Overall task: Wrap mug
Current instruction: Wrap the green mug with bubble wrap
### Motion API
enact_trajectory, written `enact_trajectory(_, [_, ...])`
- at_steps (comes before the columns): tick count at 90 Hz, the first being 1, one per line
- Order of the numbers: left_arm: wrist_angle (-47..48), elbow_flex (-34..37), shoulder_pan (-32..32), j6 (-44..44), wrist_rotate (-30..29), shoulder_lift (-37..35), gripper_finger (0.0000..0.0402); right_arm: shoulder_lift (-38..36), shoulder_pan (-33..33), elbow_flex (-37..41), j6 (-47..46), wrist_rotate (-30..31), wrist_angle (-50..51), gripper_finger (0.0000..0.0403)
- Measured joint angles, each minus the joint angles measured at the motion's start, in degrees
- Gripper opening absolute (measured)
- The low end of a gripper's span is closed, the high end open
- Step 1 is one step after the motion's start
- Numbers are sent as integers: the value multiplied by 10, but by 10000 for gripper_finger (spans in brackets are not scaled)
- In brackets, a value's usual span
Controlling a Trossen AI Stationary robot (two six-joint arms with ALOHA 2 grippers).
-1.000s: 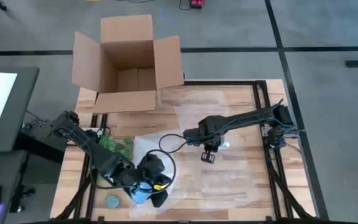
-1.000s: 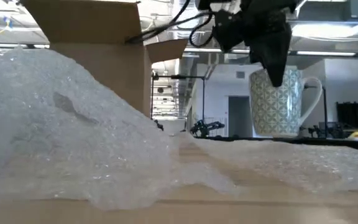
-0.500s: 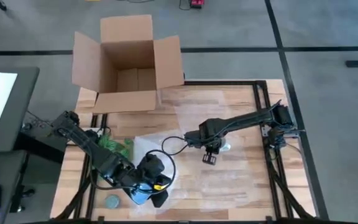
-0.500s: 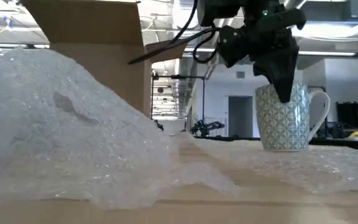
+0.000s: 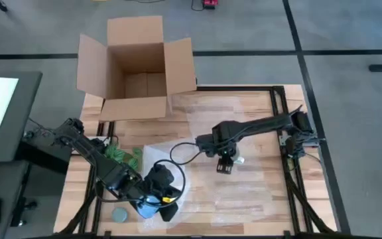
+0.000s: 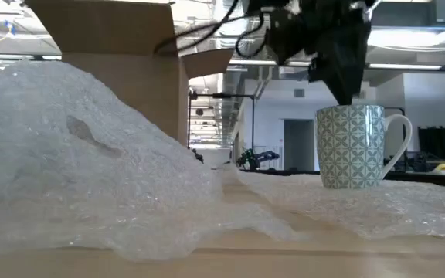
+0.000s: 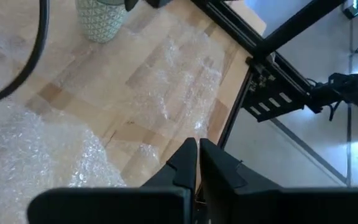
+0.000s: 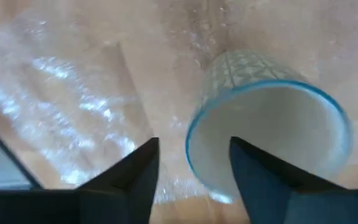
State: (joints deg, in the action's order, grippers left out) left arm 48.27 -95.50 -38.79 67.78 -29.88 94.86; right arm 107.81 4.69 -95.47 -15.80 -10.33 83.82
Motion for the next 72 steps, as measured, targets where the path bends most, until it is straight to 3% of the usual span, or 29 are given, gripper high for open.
enact_trajectory(13, [-2,-5,-26,-8,2,-22,0,-37,-40,-76,21,41,58,214])
enact_trajectory(28, [12,-6,-56,-16,-32,-52,0,-106,-143,-105,34,57,18,199])
enact_trajectory(52, [17,-6,-59,-9,-135,-83,0,-128,-374,-49,112,59,-74,171])
enact_trajectory(72, [13,-6,-37,12,-220,-99,0,-67,-513,31,186,-11,-150,173])
